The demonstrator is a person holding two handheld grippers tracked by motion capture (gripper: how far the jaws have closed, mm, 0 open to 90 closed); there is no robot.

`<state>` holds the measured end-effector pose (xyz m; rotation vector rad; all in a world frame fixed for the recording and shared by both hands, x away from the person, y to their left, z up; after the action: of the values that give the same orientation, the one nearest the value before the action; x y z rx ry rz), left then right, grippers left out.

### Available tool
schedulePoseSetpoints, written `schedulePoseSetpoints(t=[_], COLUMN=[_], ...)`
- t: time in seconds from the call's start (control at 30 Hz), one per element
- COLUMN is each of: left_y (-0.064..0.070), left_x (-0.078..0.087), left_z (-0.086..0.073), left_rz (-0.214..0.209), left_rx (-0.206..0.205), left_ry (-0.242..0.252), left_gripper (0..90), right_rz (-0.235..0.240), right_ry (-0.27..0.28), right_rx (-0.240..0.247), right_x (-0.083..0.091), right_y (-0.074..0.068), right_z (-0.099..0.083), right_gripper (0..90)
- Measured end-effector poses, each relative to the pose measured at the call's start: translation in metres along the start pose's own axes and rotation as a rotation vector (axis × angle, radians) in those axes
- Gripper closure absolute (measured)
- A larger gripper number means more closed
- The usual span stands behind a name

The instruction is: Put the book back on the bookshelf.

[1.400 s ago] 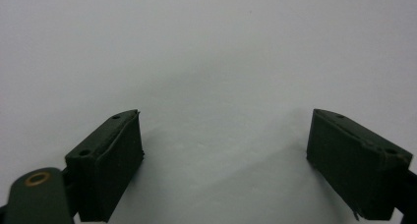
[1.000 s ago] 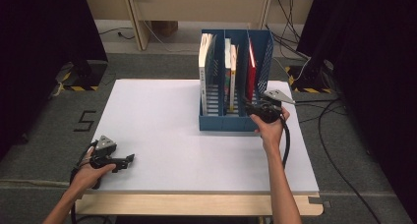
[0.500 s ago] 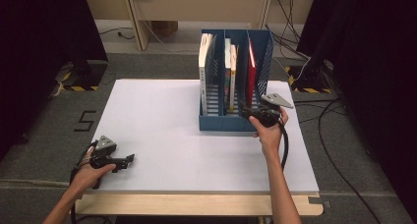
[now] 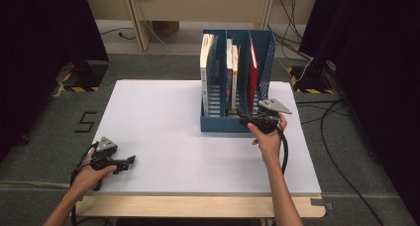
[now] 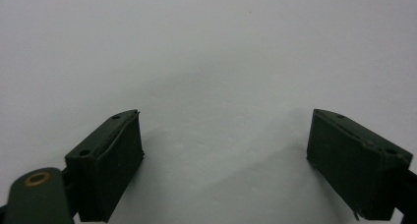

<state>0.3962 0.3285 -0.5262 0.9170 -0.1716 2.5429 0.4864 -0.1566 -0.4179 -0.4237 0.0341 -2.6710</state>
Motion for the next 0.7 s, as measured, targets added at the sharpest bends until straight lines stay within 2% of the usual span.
schedulePoseSetpoints(t=[0.7], left_y=[0.000], left_x=[0.000], left_z=[0.000], left_rz=[-0.001], left_rx=[0.001], left_ry=[0.000], left_gripper=[12.6], right_rz=[0.033], right_ry=[-0.017], right_rx=[0.017], right_x=[0.010], right_y=[-0.015], right_z=[-0.014], right_gripper=[15.7])
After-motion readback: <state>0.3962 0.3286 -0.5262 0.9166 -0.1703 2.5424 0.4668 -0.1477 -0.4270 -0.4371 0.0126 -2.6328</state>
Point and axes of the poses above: each handheld gripper's, and its own axes: x roughly backward along the jaws, z roughly out of its top, y roughly to its right, the point moved 3 cm from there along -x, roughly forward along the jaws, and after that the axes turned 2 degrees about y, right-handed, at the moved point
